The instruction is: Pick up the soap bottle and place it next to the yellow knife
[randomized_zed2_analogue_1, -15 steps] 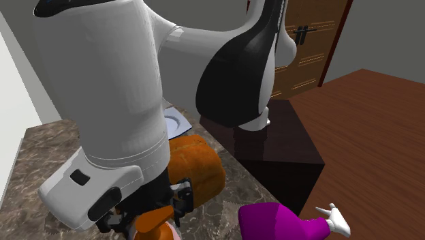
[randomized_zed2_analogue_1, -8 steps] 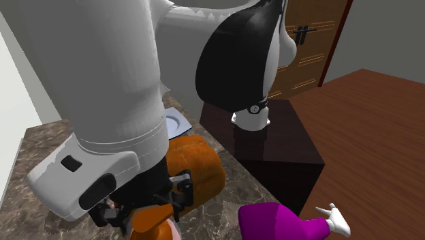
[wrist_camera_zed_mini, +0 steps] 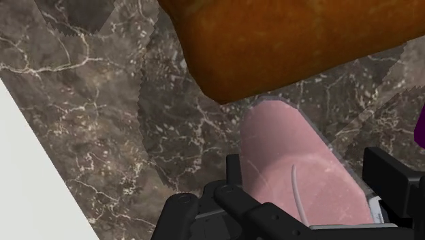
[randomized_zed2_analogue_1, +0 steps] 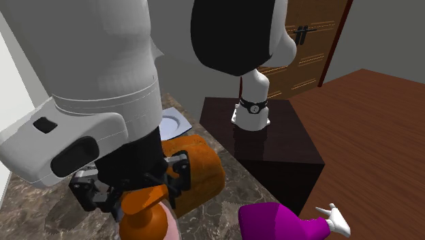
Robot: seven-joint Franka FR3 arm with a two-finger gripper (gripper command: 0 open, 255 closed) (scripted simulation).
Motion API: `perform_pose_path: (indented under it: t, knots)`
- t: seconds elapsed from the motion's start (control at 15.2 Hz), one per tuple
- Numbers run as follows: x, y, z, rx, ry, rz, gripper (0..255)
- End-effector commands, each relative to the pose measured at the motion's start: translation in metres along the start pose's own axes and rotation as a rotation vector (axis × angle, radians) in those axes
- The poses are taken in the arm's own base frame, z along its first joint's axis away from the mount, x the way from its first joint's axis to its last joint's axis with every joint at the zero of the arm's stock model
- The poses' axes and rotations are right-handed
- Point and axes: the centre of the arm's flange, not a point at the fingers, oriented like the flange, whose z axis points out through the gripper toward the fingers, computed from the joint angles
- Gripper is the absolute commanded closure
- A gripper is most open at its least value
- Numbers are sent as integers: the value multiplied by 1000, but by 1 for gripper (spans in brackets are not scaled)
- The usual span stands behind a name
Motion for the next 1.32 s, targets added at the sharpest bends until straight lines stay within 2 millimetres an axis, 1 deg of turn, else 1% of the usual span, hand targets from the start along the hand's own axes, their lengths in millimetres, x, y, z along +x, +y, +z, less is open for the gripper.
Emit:
perform_pose_path:
  t: [0.0, 1.25]
  knots:
    - [0, 0, -11, 0, 0, 0, 255]
    - [0, 4, -111, 0, 0, 0, 255]
